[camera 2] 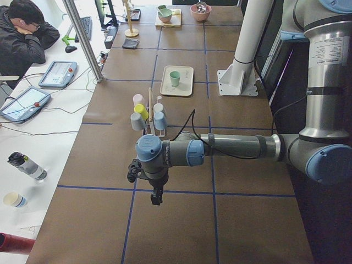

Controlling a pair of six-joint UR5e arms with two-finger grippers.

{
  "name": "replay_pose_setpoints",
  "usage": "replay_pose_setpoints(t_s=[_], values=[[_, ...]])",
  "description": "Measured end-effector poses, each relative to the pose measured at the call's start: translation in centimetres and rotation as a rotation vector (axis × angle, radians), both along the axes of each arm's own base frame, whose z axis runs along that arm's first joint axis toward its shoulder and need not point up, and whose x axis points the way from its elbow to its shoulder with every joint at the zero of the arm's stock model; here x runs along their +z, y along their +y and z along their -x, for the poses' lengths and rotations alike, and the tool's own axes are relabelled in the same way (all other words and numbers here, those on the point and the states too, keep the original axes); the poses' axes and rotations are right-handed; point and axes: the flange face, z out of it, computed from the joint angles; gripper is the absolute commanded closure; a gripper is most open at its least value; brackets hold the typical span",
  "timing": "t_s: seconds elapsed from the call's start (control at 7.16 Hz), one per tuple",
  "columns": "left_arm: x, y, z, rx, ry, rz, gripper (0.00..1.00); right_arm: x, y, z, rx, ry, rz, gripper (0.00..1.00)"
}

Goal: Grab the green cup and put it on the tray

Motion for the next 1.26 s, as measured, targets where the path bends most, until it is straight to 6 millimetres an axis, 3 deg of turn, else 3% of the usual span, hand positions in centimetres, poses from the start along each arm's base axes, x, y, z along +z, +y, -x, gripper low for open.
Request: replay_pose_setpoints(t_s=[1.26], values=[[-0.16, 0.08, -0.02, 0.002, 0.001, -0.002, 0.00, -0.85, -0.21, 0.63, 0.008, -0.004, 0.006, 0.00]])
